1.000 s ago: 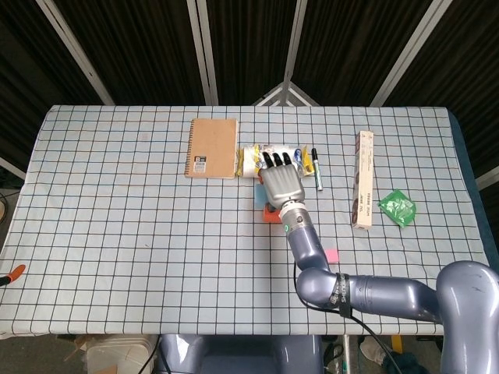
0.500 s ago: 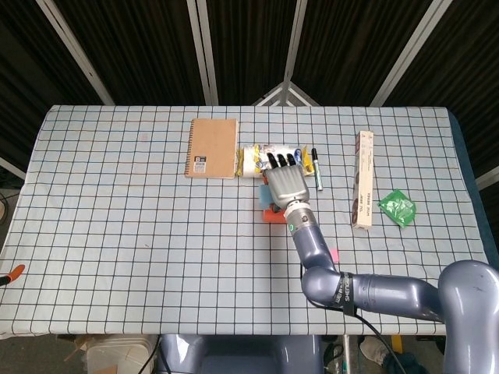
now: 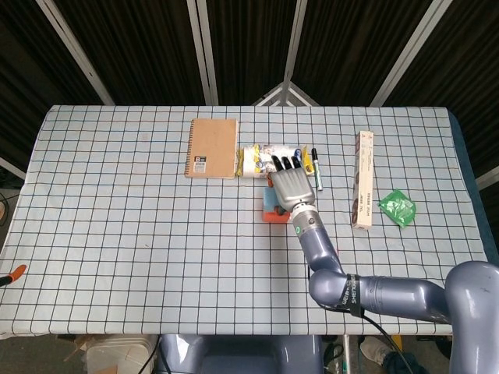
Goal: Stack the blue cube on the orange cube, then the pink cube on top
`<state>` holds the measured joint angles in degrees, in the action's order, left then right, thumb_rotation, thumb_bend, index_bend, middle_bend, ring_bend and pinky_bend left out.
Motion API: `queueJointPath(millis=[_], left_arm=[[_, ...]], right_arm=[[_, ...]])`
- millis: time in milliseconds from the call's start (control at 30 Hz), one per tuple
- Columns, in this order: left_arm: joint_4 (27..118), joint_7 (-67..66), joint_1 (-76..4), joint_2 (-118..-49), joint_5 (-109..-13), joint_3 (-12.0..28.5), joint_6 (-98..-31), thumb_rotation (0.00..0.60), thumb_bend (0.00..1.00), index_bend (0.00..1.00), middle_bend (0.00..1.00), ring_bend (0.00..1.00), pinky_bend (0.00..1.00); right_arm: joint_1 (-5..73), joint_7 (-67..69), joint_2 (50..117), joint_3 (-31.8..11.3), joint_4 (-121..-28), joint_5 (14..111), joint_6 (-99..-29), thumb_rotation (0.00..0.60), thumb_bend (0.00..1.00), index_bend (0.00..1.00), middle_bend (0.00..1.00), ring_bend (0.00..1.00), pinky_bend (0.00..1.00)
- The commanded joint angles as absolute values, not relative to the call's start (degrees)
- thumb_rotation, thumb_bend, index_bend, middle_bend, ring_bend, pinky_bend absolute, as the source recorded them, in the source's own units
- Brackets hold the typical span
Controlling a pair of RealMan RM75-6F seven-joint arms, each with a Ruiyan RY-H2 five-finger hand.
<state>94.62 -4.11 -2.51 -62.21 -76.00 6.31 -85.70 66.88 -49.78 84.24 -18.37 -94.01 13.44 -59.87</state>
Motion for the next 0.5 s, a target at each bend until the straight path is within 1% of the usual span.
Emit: queueJointPath(millis=[33,500], left_arm=[[94.70,-4.26,-2.49,-62.24,-76.16,6.20,-85.76,0.600,0.12,0.07,0.00,0.00,0.00],[94.66,-4.09,-2.39,-62.16,-76.09,6.24,-85.86,0.600,0.12,0.07,0.00,0.00,0.00]], right_arm=[[66.95,-49.48,84.17,-18.13,-94.08,13.56,-59.86,0.600,0.28,0.44,0.00,0.00,0.00],[67.69,-47.95,84.65,-17.31,-92.96,13.63,-59.77,0.600,0.28,0.44,0.00,0.00,0.00]])
